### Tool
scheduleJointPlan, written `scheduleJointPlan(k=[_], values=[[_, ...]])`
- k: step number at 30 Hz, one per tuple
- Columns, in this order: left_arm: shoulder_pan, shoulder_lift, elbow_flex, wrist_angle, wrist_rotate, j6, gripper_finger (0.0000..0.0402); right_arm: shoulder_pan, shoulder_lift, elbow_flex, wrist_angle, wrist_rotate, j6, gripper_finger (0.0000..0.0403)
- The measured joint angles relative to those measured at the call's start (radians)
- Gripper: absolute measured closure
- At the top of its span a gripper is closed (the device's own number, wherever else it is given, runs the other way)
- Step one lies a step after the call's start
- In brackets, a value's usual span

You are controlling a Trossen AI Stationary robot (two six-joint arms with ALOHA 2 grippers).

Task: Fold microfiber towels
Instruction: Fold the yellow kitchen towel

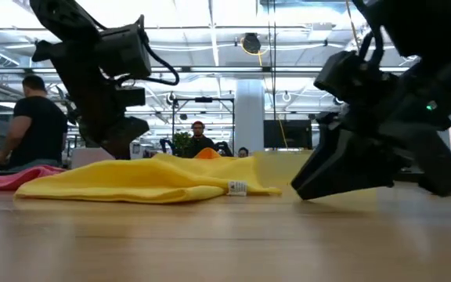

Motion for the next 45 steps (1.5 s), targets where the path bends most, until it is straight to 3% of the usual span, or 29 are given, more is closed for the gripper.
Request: scheduleJointPlan(k=[4, 8, 10, 16, 20, 24, 27, 33, 39, 45], values=[[-0.087, 0.0, 0.0, 0.047, 0.095, 0.039, 0.0282, -0.031, -0.002, 0.021, -0.033, 0.002, -0.048, 0.0298], [-0.184, 0.001, -0.012, 0.15, 0.099, 0.054, 0.029, -0.059, -0.005, 0.036, -0.037, -0.006, -0.119, 0.0298], [-0.218, 0.001, -0.039, 0.237, 0.098, 0.085, 0.0292, -0.086, -0.005, 0.037, -0.037, -0.06, -0.141, 0.0298], [-0.256, 0.002, -0.143, 0.39, 0.092, 0.085, 0.0295, -0.145, 0.001, 0.038, -0.038, -0.112, -0.163, 0.0305], [-0.258, 0.0, -0.154, 0.323, 0.055, 0.036, 0.0295, -0.168, 0.001, 0.038, -0.035, -0.157, -0.206, 0.0339], [-0.27, -0.01, -0.139, 0.282, -0.093, -0.017, 0.0295, -0.171, 0.001, 0.038, -0.052, -0.157, -0.195, 0.0393], [-0.283, -0.01, -0.135, 0.315, -0.121, 0.012, 0.0295, -0.142, 0.001, 0.038, -0.053, -0.149, -0.172, 0.0393], [-0.325, 0.005, -0.135, 0.376, 0.041, 0.088, 0.0295, -0.033, -0.044, 0.035, -0.112, -0.153, -0.093, 0.04], [-0.356, 0.124, -0.136, 0.529, 0.087, 0.125, 0.0295, 0.075, -0.125, 0.036, -0.119, -0.063, -0.067, 0.0401], [-0.334, 0.333, -0.131, 0.978, 0.2, 0.306, 0.0295, 0.12, -0.21, 0.036, -0.178, -0.021, -0.044, 0.0401]])
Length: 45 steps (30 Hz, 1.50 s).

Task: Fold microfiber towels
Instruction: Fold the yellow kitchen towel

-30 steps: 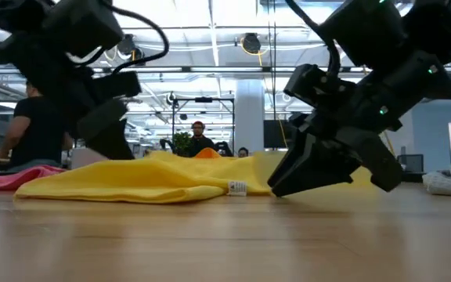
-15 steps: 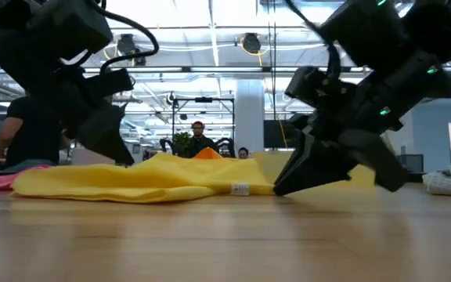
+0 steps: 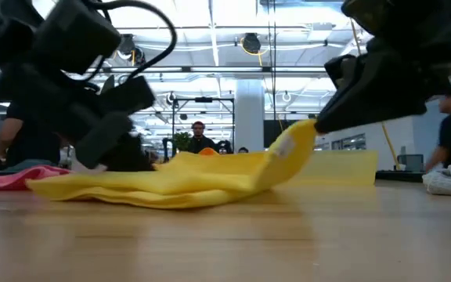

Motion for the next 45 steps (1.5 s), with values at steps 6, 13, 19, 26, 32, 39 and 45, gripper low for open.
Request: scheduleJointPlan(k=[6, 13, 19, 26, 32, 39, 45], values=[[0.024, 0.161, 0.062, 0.266, 0.303, 0.18, 0.0295, 0.068, -0.05, 0.0, -0.005, -0.058, 0.073, 0.0402], [-0.031, 0.212, 0.246, 0.07, 0.551, 0.261, 0.0295, 0.175, -0.058, 0.014, 0.157, -0.263, 0.201, 0.0402], [-0.09, 0.024, 0.338, -0.43, 0.342, 0.294, 0.0295, 0.201, -0.058, 0.06, 0.183, -0.197, 0.16, 0.0402], [-0.135, -0.182, 0.376, -0.793, 0.006, 0.185, 0.0295, 0.068, -0.057, 0.06, -0.02, 0.052, 0.274, 0.0403], [-0.17, -0.18, 0.376, -0.863, 0.007, 0.057, 0.0295, -0.03, -0.058, 0.06, -0.016, 0.05, 0.2, 0.0403], [-0.226, -0.177, 0.378, -0.997, -0.015, -0.072, 0.0295, -0.199, -0.053, 0.06, -0.01, -0.017, 0.169, 0.0403], [-0.289, -0.252, 0.376, -1.18, -0.122, -0.262, 0.0295, -0.36, -0.01, 0.06, 0.008, -0.079, 0.142, 0.0403]])
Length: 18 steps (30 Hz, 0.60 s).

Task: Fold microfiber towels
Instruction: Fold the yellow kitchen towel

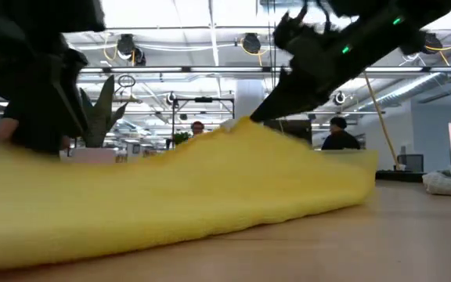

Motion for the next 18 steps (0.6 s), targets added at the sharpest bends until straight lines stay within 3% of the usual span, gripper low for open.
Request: scheduleJointPlan(k=[7, 13, 18], values=[[-0.066, 0.006, 0.002, 0.011, 0.027, -0.101, 0.0295, -0.077, 0.07, 0.0, 0.0, -0.061, -0.006, 0.0403], [-0.111, 0.006, -0.006, -0.011, 0.081, -0.385, 0.0295, -0.062, 0.071, 0.0, -0.004, -0.062, -0.009, 0.0399], [-0.129, 0.006, -0.09, 0.133, 0.095, -0.459, 0.0295, -0.048, 0.071, 0.0, -0.009, -0.061, -0.01, 0.0398]])
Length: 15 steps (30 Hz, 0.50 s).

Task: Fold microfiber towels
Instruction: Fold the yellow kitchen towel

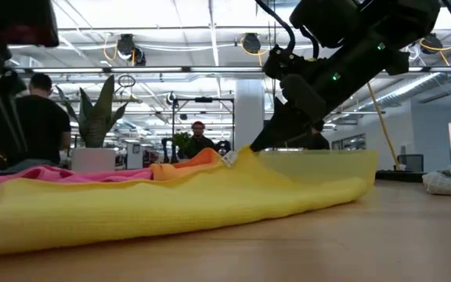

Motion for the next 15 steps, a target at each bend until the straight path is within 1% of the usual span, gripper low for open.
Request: scheduleJointPlan(k=[4, 7, 11, 15], values=[[0.005, 0.0, -0.1, 0.231, 0.0, 0.022, 0.0295, 0.011, 0.0, 0.0, -0.018, 0.002, 0.0, 0.0397], [0.022, 0.0, -0.173, 0.359, 0.0, 0.047, 0.0295, 0.018, 0.0, 0.0, -0.066, 0.002, 0.012, 0.0397], [0.048, -0.002, -0.235, 0.372, -0.011, 0.066, 0.0296, 0.036, 0.0, 0.0, -0.13, 0.003, 0.057, 0.0397], [0.087, -0.005, -0.267, 0.376, -0.046, 0.182, 0.0296, 0.095, 0.0, 0.0, -0.184, 0.003, 0.132, 0.04]])
